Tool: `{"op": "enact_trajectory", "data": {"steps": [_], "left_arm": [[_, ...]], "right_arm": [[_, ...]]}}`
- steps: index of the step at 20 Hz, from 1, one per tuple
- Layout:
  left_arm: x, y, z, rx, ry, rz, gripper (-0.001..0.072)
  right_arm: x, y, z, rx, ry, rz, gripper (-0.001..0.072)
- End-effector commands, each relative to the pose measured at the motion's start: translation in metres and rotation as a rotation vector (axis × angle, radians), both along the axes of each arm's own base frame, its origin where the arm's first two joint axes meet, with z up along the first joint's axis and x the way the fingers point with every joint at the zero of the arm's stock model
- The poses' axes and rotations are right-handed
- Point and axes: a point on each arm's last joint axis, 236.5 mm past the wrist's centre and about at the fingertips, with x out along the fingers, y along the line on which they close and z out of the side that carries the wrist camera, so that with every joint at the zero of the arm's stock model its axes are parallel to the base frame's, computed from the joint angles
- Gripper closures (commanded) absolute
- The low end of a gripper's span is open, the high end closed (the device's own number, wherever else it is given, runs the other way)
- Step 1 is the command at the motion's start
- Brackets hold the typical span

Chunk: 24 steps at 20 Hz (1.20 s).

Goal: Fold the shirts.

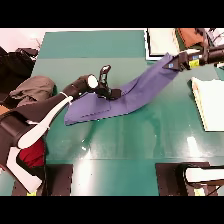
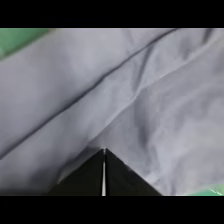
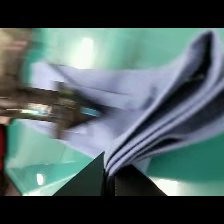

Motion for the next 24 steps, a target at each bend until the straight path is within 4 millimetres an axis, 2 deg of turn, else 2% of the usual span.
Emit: {"op": "enact_trajectory", "data": {"steps": [1,6,7,9,11,13,15,16,18,19,20,21,22,23,24], "left_arm": [[-0.003,-0.023,-0.013,-0.006,0.006,-0.035,0.0687],[-0.009,-0.022,-0.017,0.007,0.035,-0.053,0.0687],[-0.006,-0.017,-0.012,0.010,0.043,-0.057,0.0687],[0.011,0.004,0.014,0.012,0.020,-0.041,0.0687],[0.037,0.047,0.055,0.035,-0.065,0.011,0.0687],[0.058,0.108,0.108,0.073,-0.166,0.087,0.0687],[0.067,0.177,0.168,0.121,-0.277,0.177,0.0687],[0.066,0.210,0.199,0.139,-0.333,0.232,0.0687],[0.058,0.265,0.254,0.169,-0.443,0.331,0.0687],[0.052,0.285,0.275,0.180,-0.489,0.371,0.0687],[0.045,0.301,0.293,0.187,-0.525,0.406,0.0687],[0.040,0.312,0.305,0.188,-0.545,0.430,0.0687],[0.033,0.319,0.313,0.189,-0.556,0.443,0.0687],[0.030,0.319,0.314,0.192,-0.551,0.442,0.0687],[0.027,0.317,0.312,0.193,-0.538,0.434,0.0687]], "right_arm": [[-0.017,0.050,0.057,0.032,-0.109,0.073,0.0697],[-0.033,0.108,0.084,0.052,-0.174,0.171,0.0697],[-0.036,0.118,0.085,0.058,-0.182,0.184,0.0696],[-0.044,0.138,0.086,0.066,-0.189,0.221,0.0697],[-0.050,0.163,0.089,0.082,-0.207,0.251,0.0697],[-0.058,0.198,0.082,0.102,-0.209,0.295,0.0696],[-0.065,0.249,0.064,0.127,-0.199,0.338,0.0696],[-0.066,0.280,0.052,0.140,-0.206,0.350,0.0696],[-0.073,0.343,0.029,0.190,-0.257,0.393,0.0673],[-0.083,0.371,0.025,0.228,-0.269,0.439,0.0497],[-0.093,0.394,0.021,0.252,-0.270,0.485,0.0360],[-0.097,0.406,0.021,0.247,-0.290,0.517,0.0345],[-0.094,0.408,0.019,0.213,-0.327,0.534,0.0346],[-0.087,0.401,0.015,0.161,-0.339,0.531,0.0346],[-0.078,0.384,0.009,0.104,-0.321,0.508,0.0346]]}}
